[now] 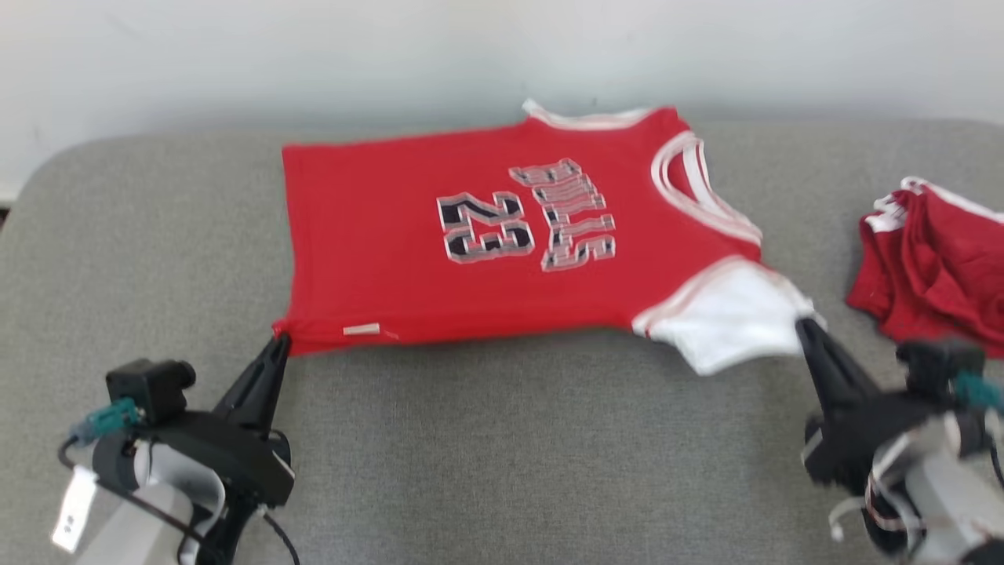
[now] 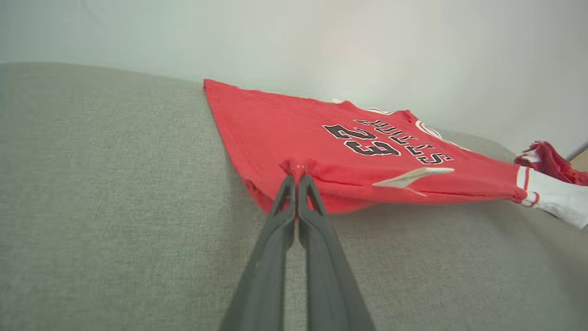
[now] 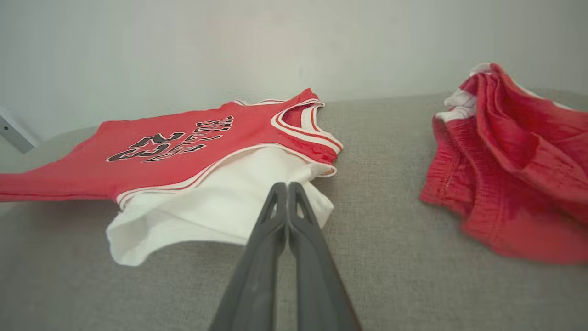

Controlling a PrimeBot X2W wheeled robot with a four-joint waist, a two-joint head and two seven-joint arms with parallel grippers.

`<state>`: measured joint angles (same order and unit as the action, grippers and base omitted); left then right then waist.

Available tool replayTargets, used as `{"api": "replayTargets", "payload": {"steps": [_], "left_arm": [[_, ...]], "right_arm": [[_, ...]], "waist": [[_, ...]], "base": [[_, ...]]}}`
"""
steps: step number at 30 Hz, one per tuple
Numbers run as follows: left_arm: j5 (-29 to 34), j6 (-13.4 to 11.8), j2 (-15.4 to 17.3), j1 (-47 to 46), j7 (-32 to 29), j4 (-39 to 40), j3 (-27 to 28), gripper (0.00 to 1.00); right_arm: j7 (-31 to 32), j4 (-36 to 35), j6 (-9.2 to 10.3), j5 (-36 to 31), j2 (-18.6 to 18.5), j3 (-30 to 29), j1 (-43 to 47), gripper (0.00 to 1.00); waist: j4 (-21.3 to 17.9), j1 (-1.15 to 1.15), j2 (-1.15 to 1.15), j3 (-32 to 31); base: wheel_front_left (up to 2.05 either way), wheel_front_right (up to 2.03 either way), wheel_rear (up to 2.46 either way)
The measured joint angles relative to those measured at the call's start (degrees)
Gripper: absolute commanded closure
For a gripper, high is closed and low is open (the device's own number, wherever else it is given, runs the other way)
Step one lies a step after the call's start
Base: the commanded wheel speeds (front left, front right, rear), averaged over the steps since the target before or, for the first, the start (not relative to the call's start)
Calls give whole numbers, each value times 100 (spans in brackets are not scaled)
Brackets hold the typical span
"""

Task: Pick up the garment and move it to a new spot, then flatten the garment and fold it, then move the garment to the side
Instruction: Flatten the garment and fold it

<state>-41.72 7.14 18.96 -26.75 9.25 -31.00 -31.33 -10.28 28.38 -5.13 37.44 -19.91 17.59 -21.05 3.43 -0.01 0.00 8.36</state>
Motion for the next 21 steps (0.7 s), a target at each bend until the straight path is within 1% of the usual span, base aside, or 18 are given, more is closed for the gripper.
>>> {"api": "replayTargets", "payload": {"steps": [4, 8, 12, 17, 21], "left_arm": [[138, 1, 34, 219, 94, -29, -116, 100], [271, 1, 145, 657, 97, -74, -280, 100], [393, -4, 219, 949, 146, -93, -337, 100], [401, -26, 142, 1034, 190, -37, -426, 100], [411, -126, 187, 1210, 196, -4, -411, 100]], "right_arm": [[-41, -51, 8, 45, -21, -43, 552, 100], [-32, -129, 18, 59, -8, 44, 1003, 100], [18, -277, 140, 111, -4, 46, 1450, 100], [78, -394, 281, 249, 4, -1, 2074, 100], [132, -590, 398, 320, 21, -21, 2216, 100]], "waist": [[-10, 0, 0, -225], [-18, 0, 0, -442], [-27, 0, -1, -603], [38, 1, 0, -681], [80, 1, -1, -712]], "base": [[0, 0, 0], [0, 0, 0], [0, 0, 0], [0, 0, 0], [0, 0, 0]]}}
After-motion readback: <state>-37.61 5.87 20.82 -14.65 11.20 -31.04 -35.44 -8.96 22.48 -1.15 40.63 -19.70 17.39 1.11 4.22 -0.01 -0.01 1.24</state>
